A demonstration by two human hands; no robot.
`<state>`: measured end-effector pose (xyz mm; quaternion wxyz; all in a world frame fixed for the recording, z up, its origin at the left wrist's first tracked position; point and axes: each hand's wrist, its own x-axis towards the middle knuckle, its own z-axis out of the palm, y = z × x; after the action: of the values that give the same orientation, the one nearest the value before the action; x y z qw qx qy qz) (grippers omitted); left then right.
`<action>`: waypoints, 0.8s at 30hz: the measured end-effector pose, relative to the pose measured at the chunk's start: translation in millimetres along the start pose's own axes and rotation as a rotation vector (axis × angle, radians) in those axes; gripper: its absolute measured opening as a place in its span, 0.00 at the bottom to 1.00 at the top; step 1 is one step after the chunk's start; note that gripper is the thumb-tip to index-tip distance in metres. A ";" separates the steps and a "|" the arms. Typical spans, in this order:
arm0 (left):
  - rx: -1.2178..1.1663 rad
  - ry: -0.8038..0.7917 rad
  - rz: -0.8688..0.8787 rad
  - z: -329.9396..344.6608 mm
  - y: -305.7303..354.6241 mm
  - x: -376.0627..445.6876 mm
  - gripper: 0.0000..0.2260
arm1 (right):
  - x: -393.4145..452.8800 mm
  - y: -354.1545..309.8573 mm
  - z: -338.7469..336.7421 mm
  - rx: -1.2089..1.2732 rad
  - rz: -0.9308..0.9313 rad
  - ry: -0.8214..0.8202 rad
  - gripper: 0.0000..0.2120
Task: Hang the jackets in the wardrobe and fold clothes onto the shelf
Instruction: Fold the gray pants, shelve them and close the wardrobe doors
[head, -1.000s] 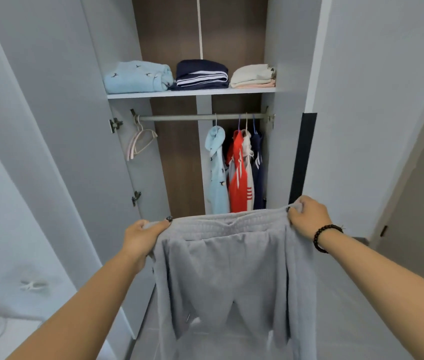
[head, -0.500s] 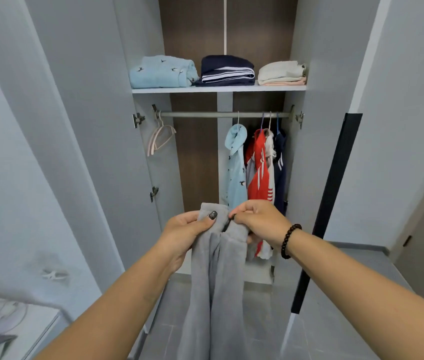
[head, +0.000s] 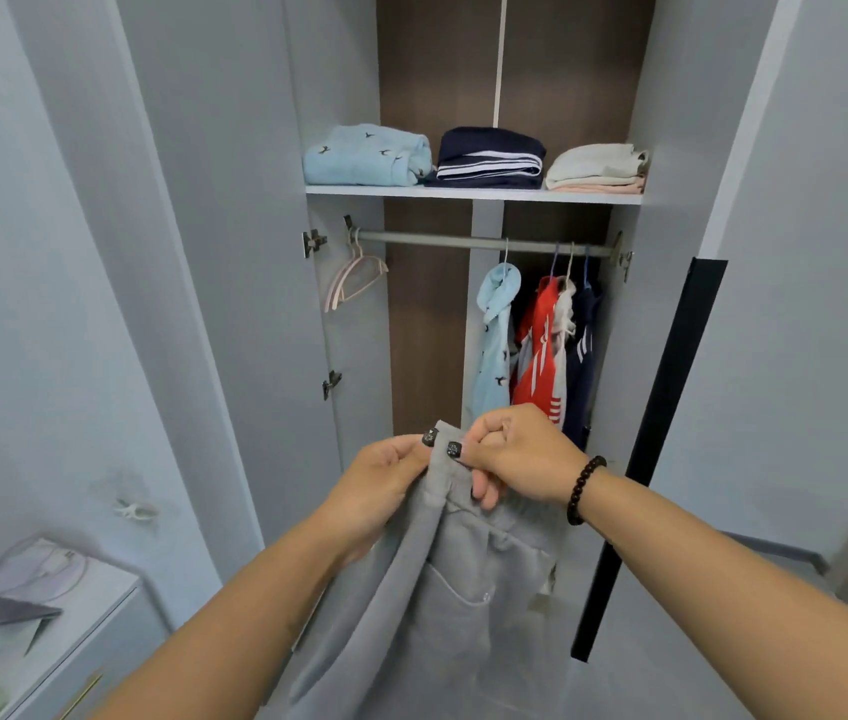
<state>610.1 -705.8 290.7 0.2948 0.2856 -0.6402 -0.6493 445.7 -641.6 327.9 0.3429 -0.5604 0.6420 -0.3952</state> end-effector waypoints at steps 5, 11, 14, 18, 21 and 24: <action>-0.015 -0.050 0.010 33.2 -2.1 -15.5 0.15 | -11.8 20.8 -27.2 -0.105 -0.062 0.049 0.09; 0.049 0.153 0.012 50.8 -0.2 -21.7 0.17 | -31.1 60.4 -31.5 -0.239 -0.179 0.004 0.19; 0.058 0.134 0.027 56.8 -5.0 -26.9 0.17 | -43.4 92.0 -33.5 -0.406 -0.196 -0.070 0.16; 0.048 0.105 0.059 49.0 -10.0 -33.4 0.16 | -53.7 114.4 -46.6 -0.645 -0.204 -0.218 0.22; 0.003 0.105 0.074 33.9 -17.0 -41.1 0.17 | -57.7 121.9 -49.6 -0.718 -0.249 -0.261 0.17; 0.003 0.090 0.070 13.4 -23.5 -52.8 0.20 | -53.7 121.0 -36.5 -0.756 -0.313 -0.286 0.15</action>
<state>634.7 -657.2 267.1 0.3453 0.2924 -0.6369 -0.6242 366.5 -576.7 236.4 0.1351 -0.7864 0.5948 -0.0979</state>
